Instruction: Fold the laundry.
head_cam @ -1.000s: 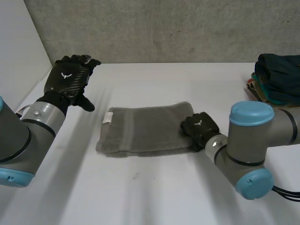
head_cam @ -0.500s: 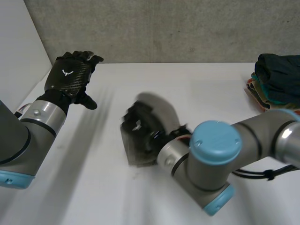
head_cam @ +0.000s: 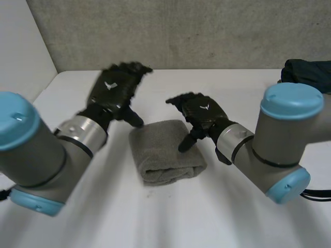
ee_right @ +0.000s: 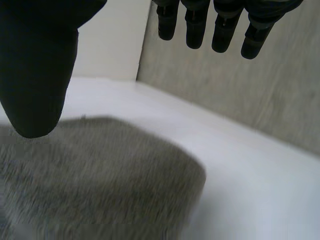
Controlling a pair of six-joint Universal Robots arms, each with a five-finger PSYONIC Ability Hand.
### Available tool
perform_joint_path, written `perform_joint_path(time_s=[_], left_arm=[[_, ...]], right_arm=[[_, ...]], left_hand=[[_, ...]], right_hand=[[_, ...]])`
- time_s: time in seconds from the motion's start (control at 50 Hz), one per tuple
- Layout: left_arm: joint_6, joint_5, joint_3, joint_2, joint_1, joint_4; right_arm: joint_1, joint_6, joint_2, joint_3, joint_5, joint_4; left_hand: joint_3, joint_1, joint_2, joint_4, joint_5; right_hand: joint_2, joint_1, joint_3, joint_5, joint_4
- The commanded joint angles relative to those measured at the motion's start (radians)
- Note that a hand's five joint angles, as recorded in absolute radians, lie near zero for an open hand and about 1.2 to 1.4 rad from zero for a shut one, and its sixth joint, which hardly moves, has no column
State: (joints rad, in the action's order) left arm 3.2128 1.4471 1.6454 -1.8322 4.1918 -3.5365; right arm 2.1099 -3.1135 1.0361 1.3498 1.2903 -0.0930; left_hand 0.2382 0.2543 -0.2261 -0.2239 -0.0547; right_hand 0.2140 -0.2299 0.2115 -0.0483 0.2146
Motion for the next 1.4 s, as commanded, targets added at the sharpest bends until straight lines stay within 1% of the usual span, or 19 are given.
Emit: perform_joint_path(time_s=[0.02,0.1,0.22,0.26,0.34,0.44,0.54,0.56,0.64,0.66,0.7,0.72,0.74,0.78,0.8,0.9,0.98,1.16,1.4], left_arm=[[-0.002,0.195,-0.032,-0.143,-0.094,0.134],[0.005,0.256,-0.048,-0.211,-0.13,0.178],[0.015,0.26,-0.088,-0.303,-0.125,0.238],[0.018,0.257,-0.102,-0.317,-0.116,0.283],[0.016,0.254,-0.125,-0.317,-0.092,0.315],[0.016,0.254,-0.153,-0.294,-0.079,0.317],[0.016,0.245,-0.2,-0.216,-0.073,0.317],[0.016,0.237,-0.208,-0.205,-0.072,0.317],[0.018,0.15,-0.254,-0.168,-0.061,0.318],[0.018,0.098,-0.277,-0.154,-0.055,0.324],[0.018,0.046,-0.3,-0.139,-0.045,0.329],[0.018,0.02,-0.311,-0.136,-0.042,0.33],[0.018,-0.035,-0.334,-0.133,-0.035,0.34],[0.018,-0.092,-0.361,-0.133,-0.032,0.358],[0.018,-0.146,-0.387,-0.133,-0.03,0.382],[0.016,-0.255,-0.456,-0.147,-0.03,0.475],[0.019,-0.284,-0.461,-0.151,-0.047,0.493],[0.019,-0.289,-0.475,-0.168,-0.061,0.49],[0.018,-0.287,-0.48,-0.174,-0.059,0.487]], right_arm=[[0.004,0.069,-0.178,-0.179,0.0,0.179],[0.001,0.085,-0.261,-0.244,0.006,0.234],[0.001,0.19,-0.289,-0.265,0.056,0.253],[0.009,0.257,-0.281,-0.259,0.095,0.257],[0.015,0.345,-0.245,-0.244,0.127,0.257],[0.013,0.354,-0.16,-0.192,0.129,0.239],[0.021,0.371,-0.082,-0.095,0.136,0.139],[0.022,0.372,-0.07,-0.075,0.139,0.119],[0.027,0.404,0.005,0.047,0.144,0.012],[0.03,0.415,0.018,0.072,0.142,-0.005],[0.047,0.444,0.036,0.144,0.135,-0.046],[0.056,0.449,0.038,0.166,0.132,-0.06],[0.065,0.449,0.038,0.183,0.13,-0.076],[0.093,0.451,0.038,0.225,0.127,-0.121],[0.1,0.454,0.036,0.238,0.126,-0.14],[0.137,0.455,-0.011,0.273,0.127,-0.227],[0.14,0.463,-0.065,0.266,0.129,-0.267],[0.139,0.467,-0.152,0.223,0.124,-0.422],[0.137,0.507,-0.209,0.14,0.121,-0.45]], left_hand=[[-0.004,-0.02,-0.008,-0.01,-0.005],[-0.007,-0.023,-0.005,-0.007,-0.002],[-0.004,-0.02,-0.008,-0.01,-0.005],[-0.004,-0.02,-0.008,-0.01,-0.005],[-0.001,-0.017,-0.011,-0.013,-0.008],[-0.007,-0.023,-0.005,-0.007,-0.002],[-0.016,-0.032,0.004,0.002,0.007],[-0.019,-0.035,0.007,0.004,0.01],[-0.028,-0.044,0.016,0.013,0.019],[-0.031,-0.047,0.018,0.016,0.022],[-0.031,-0.047,0.018,0.016,0.022],[-0.031,-0.047,0.018,0.016,0.022],[-0.028,-0.044,0.016,0.013,0.019],[-0.025,-0.041,0.013,0.01,0.016],[-0.019,-0.035,0.007,0.005,0.01],[-0.022,-0.038,0.01,0.007,0.013],[-0.019,-0.035,0.007,0.004,0.01],[-0.016,-0.032,0.004,0.002,0.007],[-0.016,-0.032,0.004,0.002,0.007]], right_hand=[[-0.04,0.055,-0.037,0.048,-0.04],[-0.04,0.055,-0.037,0.048,-0.04],[-0.04,0.055,-0.037,0.048,-0.04],[-0.04,0.055,-0.037,0.048,-0.04],[-0.04,0.055,-0.037,0.048,-0.04],[-0.04,0.055,-0.037,0.048,-0.04],[-0.04,0.055,-0.037,0.048,-0.04],[-0.04,0.055,-0.037,0.048,-0.04],[-0.04,0.055,-0.037,0.048,-0.04],[-0.04,0.055,-0.037,0.048,-0.04],[-0.04,0.055,-0.037,0.048,-0.04],[-0.04,0.055,-0.037,0.048,-0.04],[-0.04,0.055,-0.037,0.048,-0.04],[-0.04,0.055,-0.037,0.048,-0.04],[-0.04,0.055,-0.037,0.048,-0.04],[-0.04,0.055,-0.037,0.048,-0.04],[-0.038,0.054,-0.036,0.047,-0.039],[0.091,-0.075,0.094,-0.082,0.091],[0.329,-0.313,0.331,-0.32,0.328]])
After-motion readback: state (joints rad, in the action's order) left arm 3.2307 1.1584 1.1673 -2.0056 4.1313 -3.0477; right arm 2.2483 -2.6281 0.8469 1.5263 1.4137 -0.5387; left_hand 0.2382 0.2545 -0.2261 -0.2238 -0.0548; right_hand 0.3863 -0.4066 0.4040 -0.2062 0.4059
